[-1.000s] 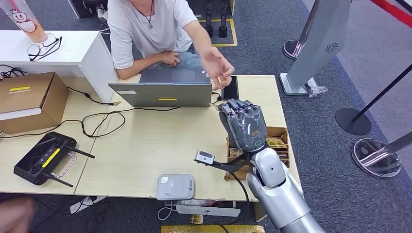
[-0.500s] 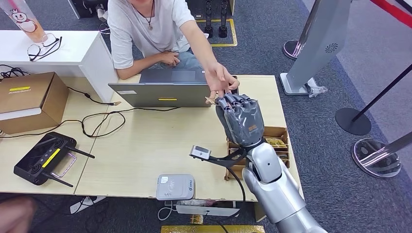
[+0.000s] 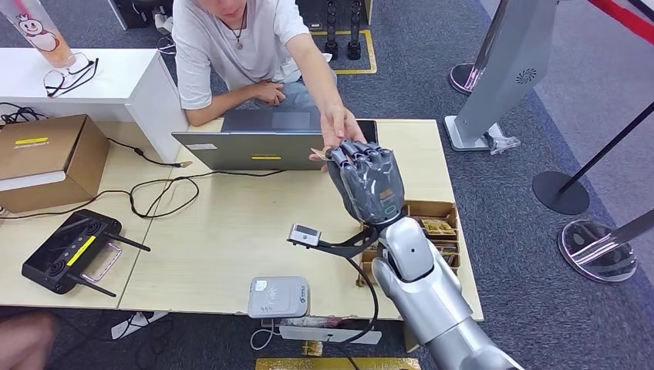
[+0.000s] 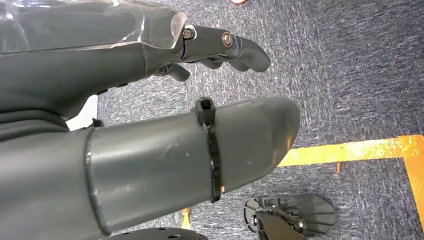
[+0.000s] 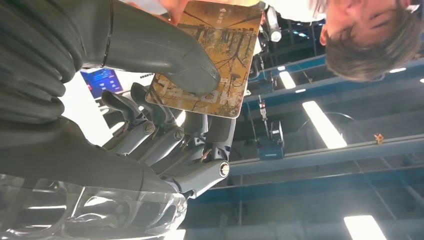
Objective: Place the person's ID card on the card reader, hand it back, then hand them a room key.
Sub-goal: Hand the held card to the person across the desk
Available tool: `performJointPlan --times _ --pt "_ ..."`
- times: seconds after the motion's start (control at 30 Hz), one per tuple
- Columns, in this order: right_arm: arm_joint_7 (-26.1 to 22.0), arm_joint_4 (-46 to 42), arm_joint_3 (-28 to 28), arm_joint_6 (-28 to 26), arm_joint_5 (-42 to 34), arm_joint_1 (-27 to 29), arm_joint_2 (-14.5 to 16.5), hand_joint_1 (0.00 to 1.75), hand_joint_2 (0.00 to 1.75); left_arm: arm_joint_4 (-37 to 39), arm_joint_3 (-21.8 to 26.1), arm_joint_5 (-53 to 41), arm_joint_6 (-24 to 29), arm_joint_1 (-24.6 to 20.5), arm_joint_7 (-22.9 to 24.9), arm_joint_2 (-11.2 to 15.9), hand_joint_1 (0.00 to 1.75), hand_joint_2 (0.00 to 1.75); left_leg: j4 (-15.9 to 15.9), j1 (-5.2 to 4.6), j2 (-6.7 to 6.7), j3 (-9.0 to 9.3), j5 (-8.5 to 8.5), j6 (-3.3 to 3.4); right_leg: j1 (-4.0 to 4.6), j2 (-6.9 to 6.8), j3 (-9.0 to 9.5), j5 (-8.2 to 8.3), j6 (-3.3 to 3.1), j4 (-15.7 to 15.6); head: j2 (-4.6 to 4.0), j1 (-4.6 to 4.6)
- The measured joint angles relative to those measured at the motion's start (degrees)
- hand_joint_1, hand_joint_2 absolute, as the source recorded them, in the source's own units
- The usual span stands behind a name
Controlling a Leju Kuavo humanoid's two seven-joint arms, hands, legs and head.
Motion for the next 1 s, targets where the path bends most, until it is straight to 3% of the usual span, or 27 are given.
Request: performJointPlan --times 0.47,0.6,0.67,0.77,0.83,0.9,0.93,1.0 --pt "0.4 3.8 1.0 0.1 0.8 -1.6 0.7 1.7 1.75 0.0 0.0 0.1 0.0 0.0 0.0 0.0 0.0 0.0 0.0 0.0 0.0 0.0 0.0 0.0 0.0 0.0 0.0 0.0 0.0 0.0 0.0 0.0" --pt "0.7 4.6 1.1 0.1 1.1 -2.0 0.8 0.8 1.75 0.0 0.0 0.1 0.0 0.0 0.0 0.0 0.0 0.0 0.0 0.0 0.0 0.0 0.0 0.0 0.0 0.0 0.0 0.0 0.0 0.0 0.0 0.0" --pt "1.0 5.0 1.1 0.1 1.5 -2.3 0.8 0.84 1.75 0.0 0.0 0.1 0.0 0.0 0.0 0.0 0.0 0.0 0.0 0.0 0.0 0.0 0.0 0.0 0.0 0.0 0.0 0.0 0.0 0.0 0.0 0.0" --pt "1.2 5.6 1.2 0.1 1.8 -2.5 0.9 1.03 1.75 0.0 0.0 0.1 0.0 0.0 0.0 0.0 0.0 0.0 0.0 0.0 0.0 0.0 0.0 0.0 0.0 0.0 0.0 0.0 0.0 0.0 0.0 0.0" --pt "1.5 5.9 1.2 0.2 1.9 -2.7 0.9 0.94 1.75 0.0 0.0 0.1 0.0 0.0 0.0 0.0 0.0 0.0 0.0 0.0 0.0 0.0 0.0 0.0 0.0 0.0 0.0 0.0 0.0 0.0 0.0 -0.01" --pt "1.7 6.3 1.4 0.2 1.9 -2.9 0.9 0.7 1.75 0.0 0.0 0.1 0.0 0.0 0.0 0.0 0.0 0.0 0.0 0.0 0.0 0.0 0.0 0.0 0.0 0.0 0.0 0.0 0.0 0.0 0.0 -0.01" --pt "1.8 6.5 1.4 0.2 2.0 -3.0 0.9 0.72 1.75 0.0 0.0 0.1 0.0 0.0 0.0 0.0 0.0 0.0 0.0 0.0 0.0 0.0 0.0 0.0 0.0 0.0 0.0 0.0 0.0 0.0 0.0 0.0" --pt "2.1 6.7 1.6 0.1 2.3 -3.1 0.9 1.02 1.75 0.0 0.0 0.1 0.1 0.0 0.0 0.0 0.0 0.0 0.0 0.0 0.0 0.0 0.0 0.0 0.0 0.0 0.0 0.0 0.0 0.0 0.0 0.0"
